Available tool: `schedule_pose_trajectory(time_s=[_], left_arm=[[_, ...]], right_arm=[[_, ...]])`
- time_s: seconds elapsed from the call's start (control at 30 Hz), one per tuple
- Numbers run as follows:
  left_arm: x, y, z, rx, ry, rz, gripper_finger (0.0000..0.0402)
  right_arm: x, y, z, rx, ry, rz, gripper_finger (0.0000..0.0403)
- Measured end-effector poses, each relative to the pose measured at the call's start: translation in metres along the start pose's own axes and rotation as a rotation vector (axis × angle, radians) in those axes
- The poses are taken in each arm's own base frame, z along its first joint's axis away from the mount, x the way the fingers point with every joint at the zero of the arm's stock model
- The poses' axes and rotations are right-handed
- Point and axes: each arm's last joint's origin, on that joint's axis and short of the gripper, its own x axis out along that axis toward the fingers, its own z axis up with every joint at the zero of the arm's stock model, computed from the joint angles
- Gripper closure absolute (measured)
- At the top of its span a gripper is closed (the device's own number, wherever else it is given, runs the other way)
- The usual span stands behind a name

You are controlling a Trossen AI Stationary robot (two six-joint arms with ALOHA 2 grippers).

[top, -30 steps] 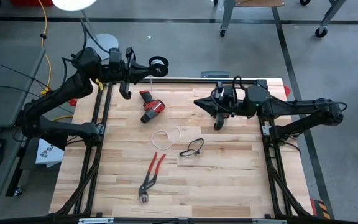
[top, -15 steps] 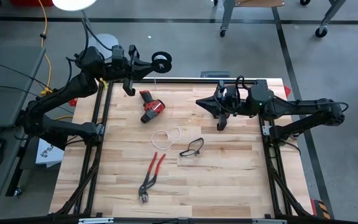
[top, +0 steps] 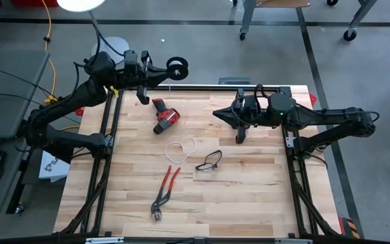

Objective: Coil cords
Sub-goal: Coil the white wire onto the black spool

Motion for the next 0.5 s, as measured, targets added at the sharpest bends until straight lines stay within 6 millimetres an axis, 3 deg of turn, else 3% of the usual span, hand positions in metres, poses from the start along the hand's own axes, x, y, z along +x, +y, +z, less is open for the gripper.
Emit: schedule_pose_trajectory(time_s=[0.2,0.37,0.5], left_arm=[[0.004,-0.014,0.003,-0.103,-0.038,-0.066,0.0401],[0.009,-0.034,0.002,-0.206,-0.034,-0.111,0.0401],[0.013,-0.049,0.014,-0.231,-0.060,-0.168,0.0401]], right_arm=[[0.004,0.002,-0.004,0.038,0.017,0.073,0.0403],[0.022,0.005,-0.012,0.051,-0.022,0.107,0.0401],[0.039,0.009,-0.029,0.034,0.017,0.117,0.0373]])
